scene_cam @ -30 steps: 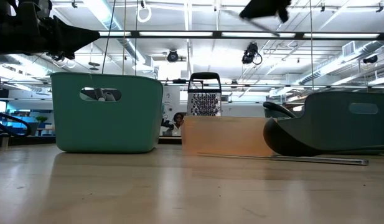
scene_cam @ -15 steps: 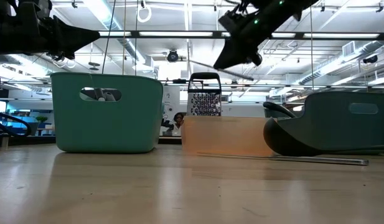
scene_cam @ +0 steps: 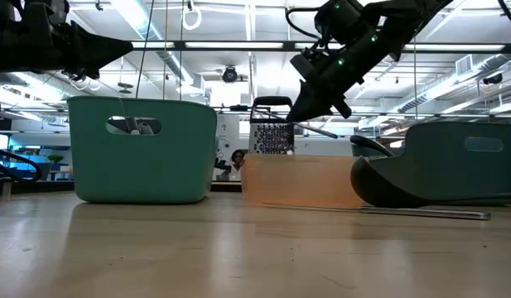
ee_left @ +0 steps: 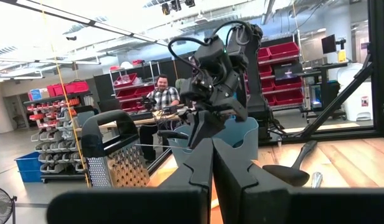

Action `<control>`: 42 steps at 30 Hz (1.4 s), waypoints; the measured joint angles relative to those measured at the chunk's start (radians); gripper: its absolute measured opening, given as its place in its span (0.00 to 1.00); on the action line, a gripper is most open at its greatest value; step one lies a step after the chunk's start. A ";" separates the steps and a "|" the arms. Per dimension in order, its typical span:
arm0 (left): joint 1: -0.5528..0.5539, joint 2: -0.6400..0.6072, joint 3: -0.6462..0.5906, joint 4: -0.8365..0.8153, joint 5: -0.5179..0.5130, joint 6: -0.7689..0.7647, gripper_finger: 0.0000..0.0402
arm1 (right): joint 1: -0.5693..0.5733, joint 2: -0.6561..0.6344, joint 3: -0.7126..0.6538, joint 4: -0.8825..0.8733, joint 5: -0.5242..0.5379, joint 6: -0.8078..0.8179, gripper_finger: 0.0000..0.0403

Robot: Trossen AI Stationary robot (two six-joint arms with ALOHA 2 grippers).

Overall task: Pick & Place Kitchen Items
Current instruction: Put the silver table knife into the orange bin

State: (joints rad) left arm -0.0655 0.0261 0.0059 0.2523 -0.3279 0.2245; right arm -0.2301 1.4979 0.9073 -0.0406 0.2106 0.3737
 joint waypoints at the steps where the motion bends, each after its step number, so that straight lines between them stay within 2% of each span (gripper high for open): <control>1: 0.000 0.000 0.000 0.000 0.000 0.000 0.04 | 0.002 0.002 -0.001 0.000 0.005 0.013 0.11; 12: 0.000 0.000 0.000 0.000 0.003 0.000 0.04 | 0.033 0.127 -0.002 0.028 0.112 0.079 0.11; 20: 0.000 0.000 0.000 0.000 0.003 0.004 0.04 | 0.038 0.215 -0.003 0.055 0.062 0.119 0.11; 26: 0.000 0.000 0.000 0.000 0.003 0.011 0.04 | 0.036 0.225 -0.003 0.054 0.057 0.119 0.11; 35: 0.000 0.000 0.000 0.000 0.004 0.010 0.04 | 0.021 0.245 -0.003 0.012 -0.021 0.108 0.11; 42: 0.000 0.000 0.000 0.000 0.007 0.007 0.04 | 0.010 0.280 -0.003 0.028 0.017 0.093 0.11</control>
State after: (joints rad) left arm -0.0658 0.0257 0.0059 0.2528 -0.3207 0.2317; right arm -0.2198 1.7782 0.9039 -0.0131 0.2276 0.4669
